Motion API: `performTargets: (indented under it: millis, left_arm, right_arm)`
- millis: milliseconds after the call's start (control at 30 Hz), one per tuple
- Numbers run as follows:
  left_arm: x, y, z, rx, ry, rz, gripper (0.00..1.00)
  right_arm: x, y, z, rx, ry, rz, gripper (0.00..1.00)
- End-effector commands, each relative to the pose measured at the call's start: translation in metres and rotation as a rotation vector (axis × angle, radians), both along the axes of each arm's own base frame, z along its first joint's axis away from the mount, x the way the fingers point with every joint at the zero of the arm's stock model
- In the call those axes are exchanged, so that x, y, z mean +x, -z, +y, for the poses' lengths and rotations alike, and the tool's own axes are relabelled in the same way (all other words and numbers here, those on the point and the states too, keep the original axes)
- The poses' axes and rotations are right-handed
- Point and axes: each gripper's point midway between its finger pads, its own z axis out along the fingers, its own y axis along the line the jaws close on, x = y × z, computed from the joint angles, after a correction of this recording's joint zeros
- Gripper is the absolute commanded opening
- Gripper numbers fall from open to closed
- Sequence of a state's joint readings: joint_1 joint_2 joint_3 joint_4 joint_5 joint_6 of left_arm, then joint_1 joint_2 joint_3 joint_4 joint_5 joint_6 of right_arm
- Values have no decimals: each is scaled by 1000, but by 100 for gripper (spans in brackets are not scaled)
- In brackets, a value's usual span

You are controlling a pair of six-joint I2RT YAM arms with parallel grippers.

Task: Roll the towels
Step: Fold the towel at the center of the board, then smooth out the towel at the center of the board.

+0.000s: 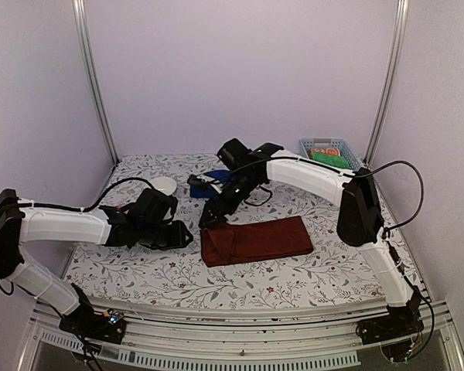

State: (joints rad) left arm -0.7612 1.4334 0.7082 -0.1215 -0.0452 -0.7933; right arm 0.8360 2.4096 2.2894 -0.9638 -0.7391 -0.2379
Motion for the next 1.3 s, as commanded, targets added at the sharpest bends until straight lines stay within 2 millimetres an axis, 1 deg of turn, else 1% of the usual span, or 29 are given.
performTargets:
  millis: [0,33,67,100,133,167,200,233,267,367,400,467,500,533,567,633,700,733,767,800,867,967,1033,1100,1167,1267]
  left_arm:
    - [-9,-9,15,47,-42,-12,35]
    - [-12,-10,19,50,-55,-17,35]
    - [-14,-11,24,52,-69,-21,36]
    - [-16,-12,27,49,-77,-29,36]
    - [-16,-12,31,54,-87,-40,36]
    - [-16,-15,33,53,-94,-49,37]
    - [-15,-17,35,61,-97,-52,37]
    - [-13,-22,33,64,-85,-63,38]
    - [-10,-26,31,79,-71,-70,38]
    - [2,-39,23,116,-50,-99,38]
    - [6,-42,18,110,-34,-119,39]
    - [15,-41,12,104,-20,-150,38]
    - [20,-41,9,95,-15,-162,38]
    - [25,-42,3,73,3,-178,38]
    - [30,-47,-7,44,38,-200,38]
    - [39,-55,-26,10,101,-224,37]
    - [48,-58,-42,6,153,-234,35]
    - [52,-60,-52,3,190,-240,34]
    - [54,-56,-62,3,233,-233,34]
    - [55,-54,-73,-7,282,-218,34]
    - [59,-45,-92,-4,343,-179,34]
    - [66,-32,-115,-5,416,-130,34]
    - [66,-26,-129,-19,475,-107,34]
    - [65,-21,-143,-36,532,-87,33]
    - [62,0,-150,-14,564,-37,32]
    - [61,24,-148,36,572,28,31]
  right_arm:
    - [29,79,4,-229,102,-153,71]
    - [31,78,0,-235,104,-152,70]
    - [30,70,-4,-220,93,-133,70]
    - [27,58,-6,-188,79,-112,69]
    - [23,41,-8,-144,63,-96,70]
    - [18,13,-7,-84,40,-117,71]
    - [16,-3,-6,-45,27,-142,72]
    - [16,-11,-5,-17,12,-168,73]
    - [15,-34,-4,30,4,-203,73]
    - [18,-54,1,76,-22,-248,73]
    - [19,-45,1,54,-27,-243,73]
    - [24,-35,-9,-3,-17,-262,70]
    - [26,-44,-19,-5,-5,-274,68]
    - [27,-44,-31,-12,7,-262,65]
    - [27,-32,-46,-34,26,-217,62]
    - [33,-29,-75,-40,80,-180,54]
    - [40,-15,-107,-90,145,-171,45]
    - [47,-6,-126,-125,182,-171,42]
    - [49,5,-144,-157,206,-165,38]
    - [49,13,-160,-173,225,-169,36]
    - [54,28,-190,-177,273,-155,34]
    - [63,48,-222,-173,333,-134,30]
    - [68,60,-233,-184,359,-116,28]
    - [66,70,-235,-184,356,-92,28]
    - [63,82,-235,-196,340,-64,27]
    - [60,101,-238,-236,332,-34,25]
